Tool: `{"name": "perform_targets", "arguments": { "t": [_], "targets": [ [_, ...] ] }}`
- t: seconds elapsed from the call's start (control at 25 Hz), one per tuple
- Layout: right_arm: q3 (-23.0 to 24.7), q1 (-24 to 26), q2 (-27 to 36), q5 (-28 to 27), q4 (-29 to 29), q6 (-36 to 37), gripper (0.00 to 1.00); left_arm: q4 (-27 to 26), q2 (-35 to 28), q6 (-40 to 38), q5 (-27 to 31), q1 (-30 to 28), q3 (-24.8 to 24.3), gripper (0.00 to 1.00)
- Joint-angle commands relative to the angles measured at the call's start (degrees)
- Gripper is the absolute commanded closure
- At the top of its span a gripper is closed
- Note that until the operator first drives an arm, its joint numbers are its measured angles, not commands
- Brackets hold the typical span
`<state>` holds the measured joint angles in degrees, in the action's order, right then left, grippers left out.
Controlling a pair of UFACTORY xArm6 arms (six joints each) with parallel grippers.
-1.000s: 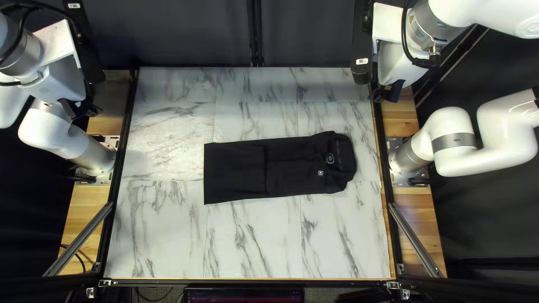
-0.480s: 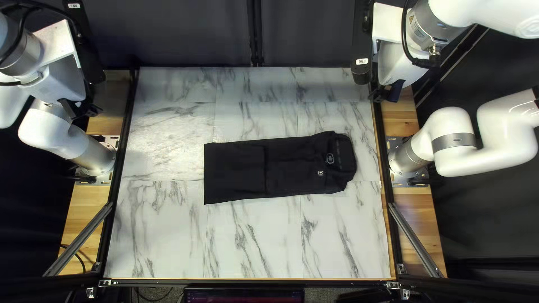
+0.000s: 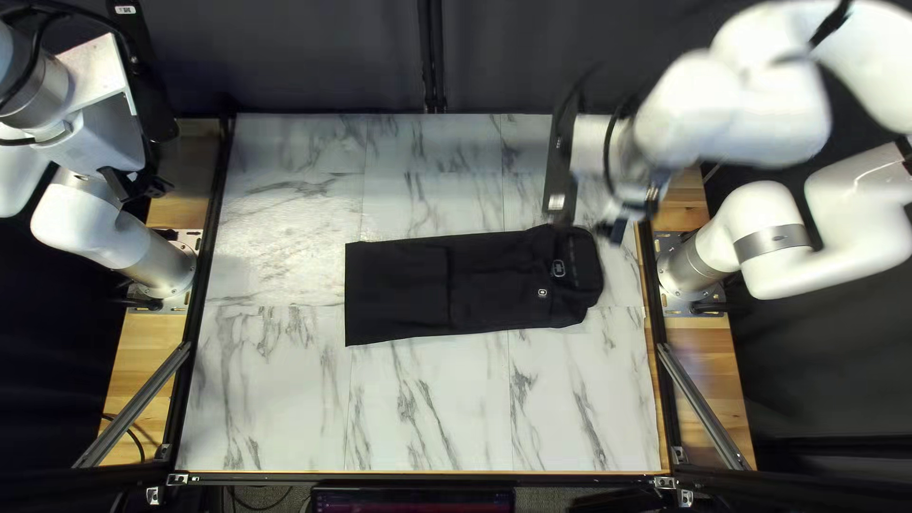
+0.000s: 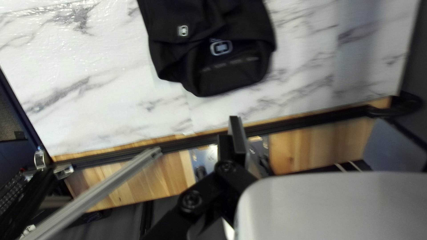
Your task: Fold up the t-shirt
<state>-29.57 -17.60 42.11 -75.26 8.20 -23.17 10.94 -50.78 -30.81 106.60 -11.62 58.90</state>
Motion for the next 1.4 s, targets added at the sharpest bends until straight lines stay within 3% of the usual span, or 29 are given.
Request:
{"name": "perform_targets", "arguments": {
  "t": [0.04, 0.36, 0.48, 0.64, 0.76, 1.08, 1.2, 1.32, 1.36, 1.4],
  "targets": [
    [6.6, -4.8, -1.9, 9.4, -1.2, 0.6, 0.0, 0.0, 0.0, 0.0, 0.0, 0.0, 0.0, 0.0],
    [7.1, -3.9, -1.6, 9.2, -1.2, 0.5, 0.0, 0.0, 0.0, 0.0, 0.0, 0.0, 0.0, 0.0],
    [9.4, -6.6, -3.1, 12.3, 0.6, -4.7, 0.0, 0.0, 0.0, 0.0, 0.0, 0.0, 0.0, 0.0],
    [10.2, -14.8, -10.7, 16.4, 6.2, -16.3, 0.0, 0.0, 0.0, 0.0, 0.0, 0.0, 0.0, 0.0],
    [8.2, -18.2, -17.7, 18.2, 8.0, -19.2, 0.0, 0.0, 0.0, 0.0, 0.0, 0.0, 0.0, 0.0],
    [6.7, -18.3, -28.1, 24.6, 10.8, -16.8, 0.0, 0.0, 0.0, 0.0, 0.0, 0.0, 0.0, 0.0],
    [6.2, -16.9, -29.9, 26.1, 11.4, -14.5, 0.07, 0.0, 0.0, 0.0, 0.0, 0.0, 0.0, 0.0],
    [5.7, -16.1, -31.4, 27.2, 11.5, -12.7, 0.28, 0.0, 0.0, 0.0, 0.0, 0.0, 0.0, 0.0],
    [5.9, -15.8, -31.7, 27.8, 11.6, -12.3, 0.43, 0.0, 0.0, 0.0, 0.0, 0.0, 0.0, 0.0],
    [6.2, -15.6, -32.0, 28.4, 11.5, -11.9, 0.8, 0.0, 0.0, 0.0, 0.0, 0.0, 0.0, 0.0]
  ]
}}
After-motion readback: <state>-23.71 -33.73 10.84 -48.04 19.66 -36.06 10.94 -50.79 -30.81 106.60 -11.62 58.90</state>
